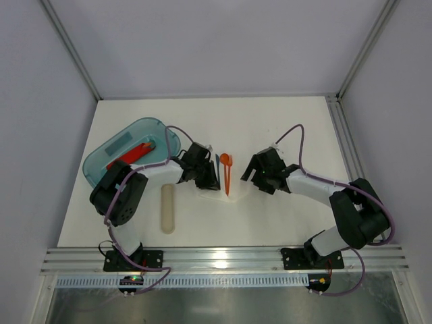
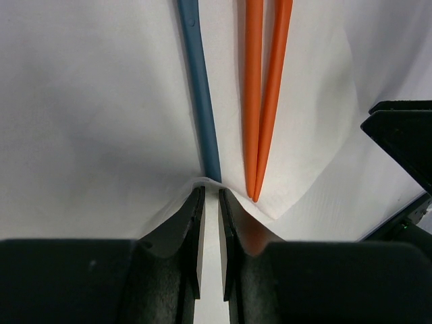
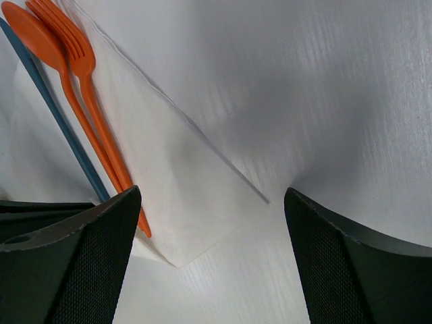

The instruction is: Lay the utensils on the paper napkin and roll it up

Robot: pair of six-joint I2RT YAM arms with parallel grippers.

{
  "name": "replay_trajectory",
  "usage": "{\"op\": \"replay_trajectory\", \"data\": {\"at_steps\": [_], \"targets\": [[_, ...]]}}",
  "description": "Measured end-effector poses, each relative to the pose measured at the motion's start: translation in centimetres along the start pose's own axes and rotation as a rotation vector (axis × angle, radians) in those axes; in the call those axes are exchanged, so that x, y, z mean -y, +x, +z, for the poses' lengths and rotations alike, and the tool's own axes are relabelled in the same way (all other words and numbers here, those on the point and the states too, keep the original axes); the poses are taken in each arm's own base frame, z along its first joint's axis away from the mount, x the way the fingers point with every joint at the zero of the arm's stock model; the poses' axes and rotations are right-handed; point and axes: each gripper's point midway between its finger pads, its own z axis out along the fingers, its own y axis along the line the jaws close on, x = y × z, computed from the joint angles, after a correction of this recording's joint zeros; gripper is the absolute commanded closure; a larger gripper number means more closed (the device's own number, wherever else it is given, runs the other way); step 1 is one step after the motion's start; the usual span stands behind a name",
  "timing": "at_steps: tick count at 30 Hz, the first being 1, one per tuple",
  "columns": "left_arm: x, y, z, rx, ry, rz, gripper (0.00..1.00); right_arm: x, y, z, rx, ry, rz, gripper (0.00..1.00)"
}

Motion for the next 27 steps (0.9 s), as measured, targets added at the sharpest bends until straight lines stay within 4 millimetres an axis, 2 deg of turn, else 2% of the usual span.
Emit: {"op": "replay_trajectory", "data": {"at_steps": [8,14,18,22,27], "targets": [[0.0,0.0,0.0,0.001,-0.001,-0.003,0.82,-0.5,0.8,-0.2,0.001,0.011,0.055,0.12],[0.0,0.0,0.1,0.009,0.002,-0.027,0.82,0.5,1.1,-0.7,0.013,0.060,0.117,0.12],[0.0,0.1,0.1,0.020,0.014,-0.048,0.82,0.6,1.0,-0.6,0.020,0.064,0.128,0.12],[0.0,0.2,0.1,0.026,0.019,-0.067,0.82,-0.1,0.6,-0.2,0.032,0.037,0.133,0.12],[0.0,0.3,0.0,0.026,0.020,-0.071,0.82,-2.1,0.4,0.5,0.024,-0.048,0.140,0.12]]}}
